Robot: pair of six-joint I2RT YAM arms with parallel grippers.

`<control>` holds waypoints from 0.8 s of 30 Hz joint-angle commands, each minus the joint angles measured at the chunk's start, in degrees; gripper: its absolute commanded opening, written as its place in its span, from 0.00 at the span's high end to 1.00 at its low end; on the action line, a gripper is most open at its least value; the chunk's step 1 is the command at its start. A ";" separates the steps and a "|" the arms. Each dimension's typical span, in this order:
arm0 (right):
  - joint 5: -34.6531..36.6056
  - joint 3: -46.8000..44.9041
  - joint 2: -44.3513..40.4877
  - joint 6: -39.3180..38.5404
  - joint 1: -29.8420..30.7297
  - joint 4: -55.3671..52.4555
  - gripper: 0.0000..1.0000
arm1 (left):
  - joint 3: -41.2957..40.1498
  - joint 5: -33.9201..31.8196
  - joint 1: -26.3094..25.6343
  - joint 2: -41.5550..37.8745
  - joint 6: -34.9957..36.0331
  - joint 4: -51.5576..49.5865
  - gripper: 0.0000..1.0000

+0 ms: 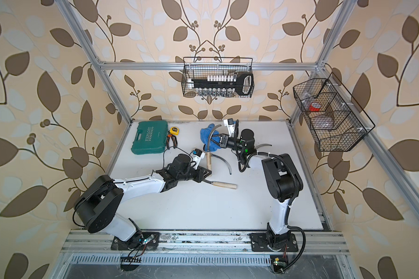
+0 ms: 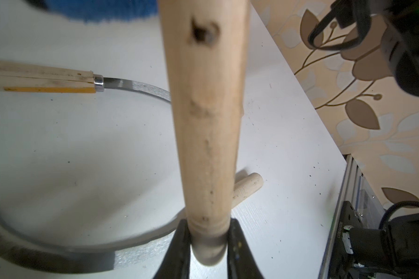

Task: Wipe small sickles with rags
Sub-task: Wipe the small sickle.

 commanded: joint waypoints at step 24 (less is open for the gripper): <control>7.70 -9.29 -3.84 -12.46 3.38 -6.43 1.00 | 5.26 0.18 0.46 3.49 0.43 -3.33 1.00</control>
